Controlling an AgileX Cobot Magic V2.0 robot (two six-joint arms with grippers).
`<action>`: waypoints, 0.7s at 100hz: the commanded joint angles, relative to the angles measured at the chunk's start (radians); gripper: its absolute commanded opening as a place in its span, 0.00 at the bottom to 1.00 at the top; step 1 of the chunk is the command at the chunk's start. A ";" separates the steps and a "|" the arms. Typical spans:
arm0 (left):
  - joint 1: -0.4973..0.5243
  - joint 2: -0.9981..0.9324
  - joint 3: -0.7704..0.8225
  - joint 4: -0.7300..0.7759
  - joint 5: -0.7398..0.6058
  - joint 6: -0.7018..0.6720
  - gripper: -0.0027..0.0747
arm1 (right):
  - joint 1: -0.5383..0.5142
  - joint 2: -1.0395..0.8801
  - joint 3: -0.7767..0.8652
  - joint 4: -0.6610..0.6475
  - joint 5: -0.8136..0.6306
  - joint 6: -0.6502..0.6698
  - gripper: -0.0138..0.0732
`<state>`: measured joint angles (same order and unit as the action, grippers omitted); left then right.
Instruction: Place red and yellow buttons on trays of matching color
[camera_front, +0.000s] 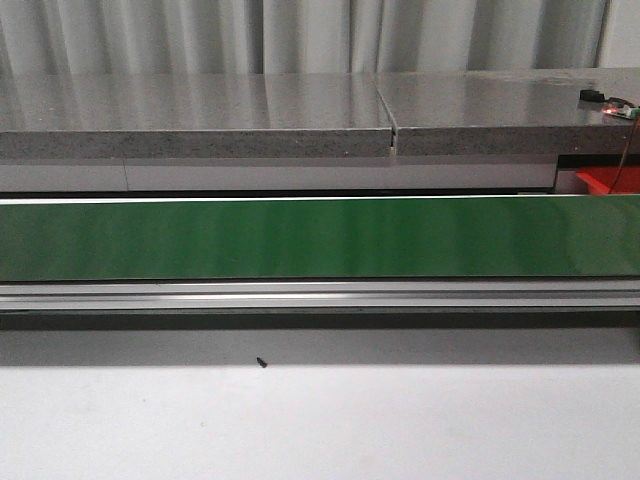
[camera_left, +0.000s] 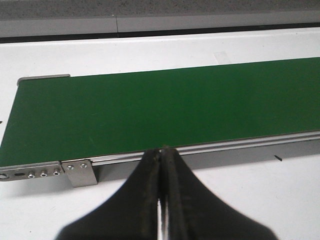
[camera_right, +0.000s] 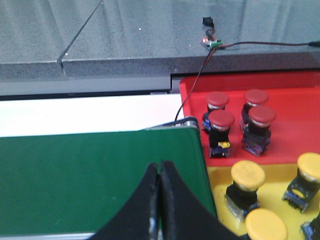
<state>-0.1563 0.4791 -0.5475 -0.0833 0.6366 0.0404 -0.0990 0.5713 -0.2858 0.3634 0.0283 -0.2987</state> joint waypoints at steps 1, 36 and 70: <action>-0.006 0.002 -0.028 -0.006 -0.068 -0.008 0.01 | 0.011 -0.030 -0.001 0.011 -0.084 -0.009 0.08; -0.006 0.002 -0.028 -0.006 -0.068 -0.008 0.01 | 0.032 -0.152 0.051 0.025 -0.099 -0.009 0.08; -0.006 0.002 -0.028 -0.006 -0.068 -0.008 0.01 | 0.031 -0.239 0.099 0.022 -0.100 -0.008 0.08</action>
<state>-0.1563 0.4791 -0.5475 -0.0833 0.6366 0.0404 -0.0697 0.3551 -0.1832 0.3844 0.0000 -0.2987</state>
